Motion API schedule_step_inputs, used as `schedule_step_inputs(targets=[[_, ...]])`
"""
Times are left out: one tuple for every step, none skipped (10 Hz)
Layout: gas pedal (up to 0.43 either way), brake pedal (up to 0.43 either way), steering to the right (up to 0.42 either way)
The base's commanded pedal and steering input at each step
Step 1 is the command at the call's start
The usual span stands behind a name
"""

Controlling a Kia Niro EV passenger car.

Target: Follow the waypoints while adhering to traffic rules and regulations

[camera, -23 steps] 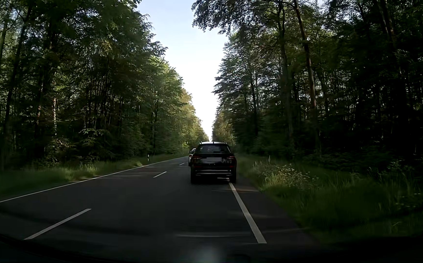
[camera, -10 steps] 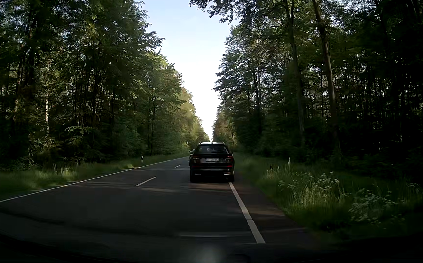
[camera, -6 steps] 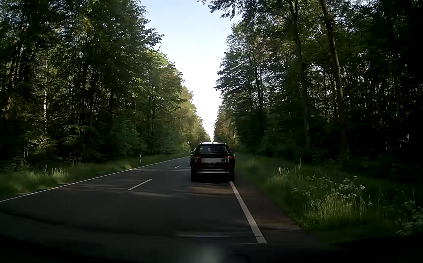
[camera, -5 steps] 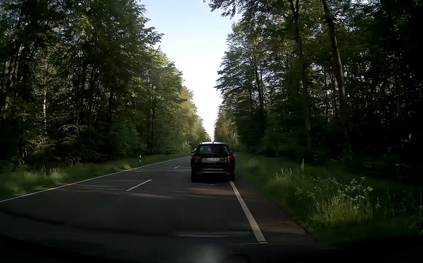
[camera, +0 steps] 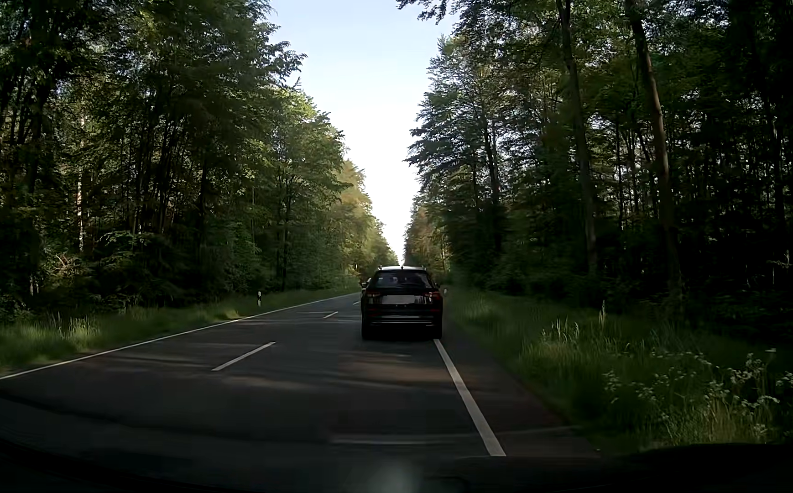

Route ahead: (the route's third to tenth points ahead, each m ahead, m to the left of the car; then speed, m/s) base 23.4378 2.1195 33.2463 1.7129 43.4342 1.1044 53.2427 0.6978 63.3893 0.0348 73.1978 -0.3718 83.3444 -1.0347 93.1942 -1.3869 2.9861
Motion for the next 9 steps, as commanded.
schedule_step_inputs(targets=[[0.000, 0.000, -0.015], [0.000, 0.000, -0.015], [0.000, 0.000, -0.015], [0.000, 0.000, -0.015], [0.000, 0.000, -0.015], [0.000, 0.000, -0.015], [0.000, 0.000, -0.014], [0.000, 0.000, -0.013], [0.000, 0.000, -0.010]])
